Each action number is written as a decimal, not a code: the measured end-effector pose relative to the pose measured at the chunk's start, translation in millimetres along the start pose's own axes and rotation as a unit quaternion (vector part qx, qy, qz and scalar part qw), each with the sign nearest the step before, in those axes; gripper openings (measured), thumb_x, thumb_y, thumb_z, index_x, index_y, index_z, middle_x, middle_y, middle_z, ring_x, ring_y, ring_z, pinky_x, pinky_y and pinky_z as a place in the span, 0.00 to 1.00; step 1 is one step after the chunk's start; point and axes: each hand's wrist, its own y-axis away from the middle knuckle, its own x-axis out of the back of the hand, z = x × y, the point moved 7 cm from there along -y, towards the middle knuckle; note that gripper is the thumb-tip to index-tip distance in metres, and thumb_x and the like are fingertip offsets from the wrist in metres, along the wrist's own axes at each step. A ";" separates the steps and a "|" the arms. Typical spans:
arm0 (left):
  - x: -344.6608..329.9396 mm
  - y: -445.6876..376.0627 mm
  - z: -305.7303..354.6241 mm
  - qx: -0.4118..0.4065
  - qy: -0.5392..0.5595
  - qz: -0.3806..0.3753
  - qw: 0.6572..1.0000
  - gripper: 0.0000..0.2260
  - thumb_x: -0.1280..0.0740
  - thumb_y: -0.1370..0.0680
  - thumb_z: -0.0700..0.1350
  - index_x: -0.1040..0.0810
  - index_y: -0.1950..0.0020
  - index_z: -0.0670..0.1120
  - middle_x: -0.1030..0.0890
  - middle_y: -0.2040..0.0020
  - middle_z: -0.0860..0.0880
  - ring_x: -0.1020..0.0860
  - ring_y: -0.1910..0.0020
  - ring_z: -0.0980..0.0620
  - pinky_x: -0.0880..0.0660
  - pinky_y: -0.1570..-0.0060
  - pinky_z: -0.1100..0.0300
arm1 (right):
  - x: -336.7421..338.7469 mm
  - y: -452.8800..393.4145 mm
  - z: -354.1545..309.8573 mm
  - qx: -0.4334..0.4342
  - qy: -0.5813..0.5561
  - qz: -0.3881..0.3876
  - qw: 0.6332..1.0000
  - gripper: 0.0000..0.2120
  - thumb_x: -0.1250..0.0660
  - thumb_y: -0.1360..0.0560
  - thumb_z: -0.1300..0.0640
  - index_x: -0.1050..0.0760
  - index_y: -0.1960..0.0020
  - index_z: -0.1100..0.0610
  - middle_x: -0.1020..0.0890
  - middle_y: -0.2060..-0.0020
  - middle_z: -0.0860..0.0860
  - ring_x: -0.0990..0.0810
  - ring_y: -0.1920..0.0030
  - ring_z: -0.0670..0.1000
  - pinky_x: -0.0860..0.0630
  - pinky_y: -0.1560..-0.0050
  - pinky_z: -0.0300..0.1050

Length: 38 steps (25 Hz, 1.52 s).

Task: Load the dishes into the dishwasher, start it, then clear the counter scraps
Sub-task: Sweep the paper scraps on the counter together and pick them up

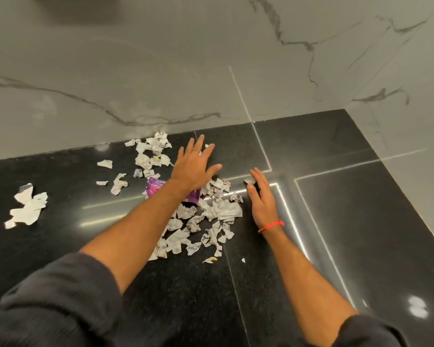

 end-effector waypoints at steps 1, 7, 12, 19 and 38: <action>-5.9 -7.2 -7.1 0.012 -0.009 -0.040 0.999 0.33 0.45 0.18 0.65 0.47 0.17 0.50 0.52 0.17 0.43 0.53 0.18 0.40 0.51 0.22 0.38 | 3.8 10.7 3.5 -0.029 -0.054 0.010 0.998 0.20 0.40 0.17 0.55 0.34 0.25 0.51 0.37 0.24 0.44 0.41 0.24 0.40 0.44 0.22 0.48; -20.5 67.5 32.7 -0.085 -0.010 -0.055 0.995 0.25 0.51 0.14 0.57 0.38 0.20 0.47 0.41 0.18 0.45 0.45 0.19 0.45 0.52 0.20 0.42 | -24.7 41.1 -10.1 -0.020 0.209 -0.151 0.966 0.29 0.48 0.16 0.46 0.52 0.19 0.54 0.51 0.20 0.47 0.59 0.21 0.47 0.67 0.24 0.48; -26.5 168.0 15.6 -0.134 0.030 -0.012 0.990 0.20 0.48 0.14 0.56 0.27 0.26 0.52 0.32 0.22 0.53 0.47 0.18 0.47 0.59 0.20 0.42 | -49.2 100.0 -24.8 0.025 0.126 -0.170 0.977 0.26 0.46 0.19 0.42 0.39 0.23 0.48 0.35 0.24 0.45 0.46 0.21 0.50 0.55 0.21 0.54; -42.0 284.1 -81.7 0.136 0.081 0.086 0.984 0.30 0.36 0.19 0.60 0.39 0.19 0.53 0.52 0.17 0.45 0.54 0.18 0.39 0.55 0.22 0.35 | -10.3 150.0 -9.4 -0.084 0.387 -0.049 0.917 0.39 0.31 0.29 0.34 0.36 0.25 0.53 0.34 0.36 0.56 0.34 0.36 0.58 0.32 0.35 0.53; -51.4 365.4 -58.4 0.216 0.310 0.104 0.920 0.29 0.30 0.20 0.44 0.36 0.21 0.52 0.35 0.27 0.49 0.26 0.35 0.52 0.28 0.30 0.52 | -89.5 209.9 -38.4 -0.104 -0.034 -0.123 0.986 0.23 0.34 0.22 0.65 0.30 0.29 0.53 0.20 0.49 0.49 0.16 0.55 0.51 0.17 0.50 0.48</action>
